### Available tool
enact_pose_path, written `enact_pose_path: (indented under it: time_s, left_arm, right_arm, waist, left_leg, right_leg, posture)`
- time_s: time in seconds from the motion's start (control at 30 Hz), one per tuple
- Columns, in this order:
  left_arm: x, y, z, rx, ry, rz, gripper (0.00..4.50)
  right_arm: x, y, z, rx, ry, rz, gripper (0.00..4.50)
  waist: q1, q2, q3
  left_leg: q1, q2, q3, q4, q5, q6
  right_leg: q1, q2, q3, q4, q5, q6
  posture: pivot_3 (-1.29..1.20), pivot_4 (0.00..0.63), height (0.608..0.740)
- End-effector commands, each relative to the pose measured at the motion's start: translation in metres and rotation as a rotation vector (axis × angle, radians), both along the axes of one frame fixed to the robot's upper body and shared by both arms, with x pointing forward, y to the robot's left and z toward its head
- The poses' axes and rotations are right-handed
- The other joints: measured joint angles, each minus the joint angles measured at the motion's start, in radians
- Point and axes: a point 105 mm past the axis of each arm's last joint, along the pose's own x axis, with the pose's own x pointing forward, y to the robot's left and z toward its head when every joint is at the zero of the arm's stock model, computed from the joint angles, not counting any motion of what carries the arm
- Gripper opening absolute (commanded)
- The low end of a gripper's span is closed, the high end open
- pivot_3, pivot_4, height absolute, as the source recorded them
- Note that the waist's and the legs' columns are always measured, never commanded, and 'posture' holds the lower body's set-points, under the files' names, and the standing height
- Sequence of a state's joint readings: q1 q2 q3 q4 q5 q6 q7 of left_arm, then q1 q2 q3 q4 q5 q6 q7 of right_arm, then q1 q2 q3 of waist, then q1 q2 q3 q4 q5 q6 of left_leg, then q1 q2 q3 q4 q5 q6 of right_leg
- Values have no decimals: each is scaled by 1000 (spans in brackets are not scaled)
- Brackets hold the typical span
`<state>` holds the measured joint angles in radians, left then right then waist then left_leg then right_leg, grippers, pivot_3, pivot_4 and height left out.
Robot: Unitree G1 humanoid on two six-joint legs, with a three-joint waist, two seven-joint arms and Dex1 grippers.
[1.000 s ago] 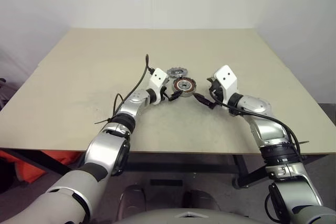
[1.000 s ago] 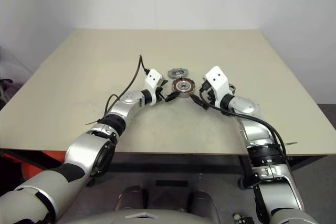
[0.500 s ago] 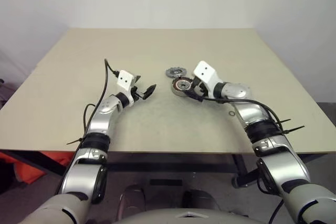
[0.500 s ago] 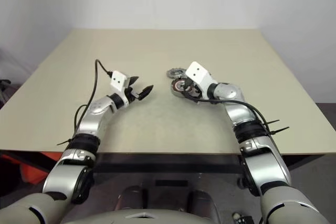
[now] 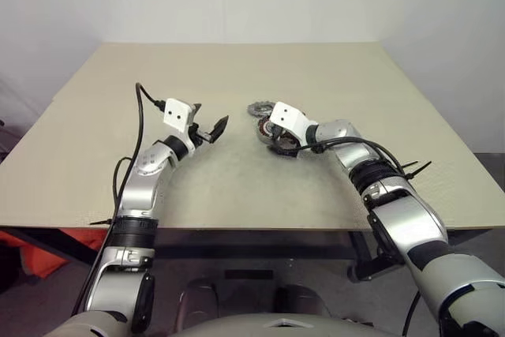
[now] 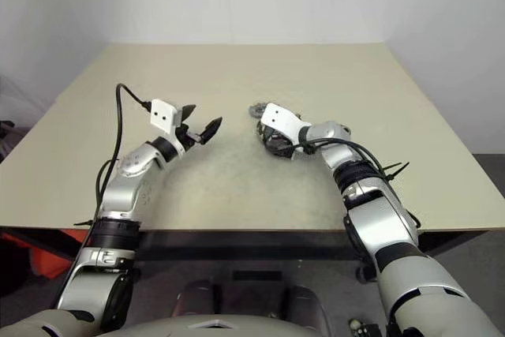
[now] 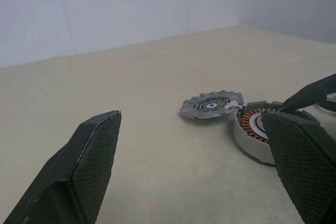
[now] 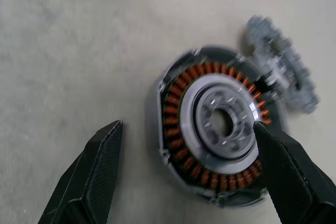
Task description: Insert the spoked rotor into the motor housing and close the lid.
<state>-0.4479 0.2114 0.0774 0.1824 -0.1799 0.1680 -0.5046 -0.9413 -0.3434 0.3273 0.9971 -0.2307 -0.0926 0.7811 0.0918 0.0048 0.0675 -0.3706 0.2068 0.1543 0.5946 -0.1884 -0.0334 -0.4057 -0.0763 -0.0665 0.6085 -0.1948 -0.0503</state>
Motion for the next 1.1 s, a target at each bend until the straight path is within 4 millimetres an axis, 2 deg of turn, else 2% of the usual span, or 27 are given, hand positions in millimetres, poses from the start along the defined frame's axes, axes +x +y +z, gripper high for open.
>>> enact_pose_path:
  time_s: [0.03, 0.07, 0.2, 0.67, 0.93, 1.1]
  left_arm:
    - [-1, -1, 19, -6, -64, -5, 4500]
    - [-1, -2, 19, -5, -63, -5, 4500]
    - [-2, -4, 19, -5, -63, -11, 4500]
    - [-4, -16, 16, -17, -54, -37, 4500]
    - [-4, -13, 13, -25, -48, -23, 4500]
    - [-5, -14, 12, -29, -47, -20, 4500]
  right_arm:
    - [6, 6, 17, 13, -36, 21, 4458]
    - [6, 7, 18, 24, -27, 20, 4458]
    - [10, 5, 22, 19, -35, 7, 3190]
    - [13, 6, 23, -57, 20, 13, 3190]
    - [7, 10, 15, -136, 70, 63, 3190]
    - [6, 14, 17, -182, 86, 95, 3190]
  waist:
    - [0, 0, 0]
    - [0, 0, 0]
    - [0, 0, 0]
    - [1, 0, 0]
    - [0, 0, 0]
    - [0, 1, 0]
  left_leg:
    - [0, 0, 0, 0, 0, 0]
    - [0, 0, 0, 0, 0, 0]
    - [0, 0, 0, 0, 0, 0]
    - [0, 0, 0, 0, 0, 0]
    - [0, 0, 0, 0, 0, 0]
    - [0, 0, 0, 0, 0, 0]
  right_leg:
    - [0, 0, 0, 0, 0, 0]
    - [0, 0, 0, 0, 0, 0]
    - [0, 0, 0, 0, 0, 0]
    - [0, 0, 0, 0, 0, 0]
    - [-1, 0, 0, 1, 0, 0]
    - [-1, 0, 0, 1, 0, 0]
  posture:
    - [0, 0, 740]
    - [0, 0, 740]
    - [0, 0, 740]
    - [0, 0, 740]
    - [0, 0, 740]
    - [0, 0, 740]
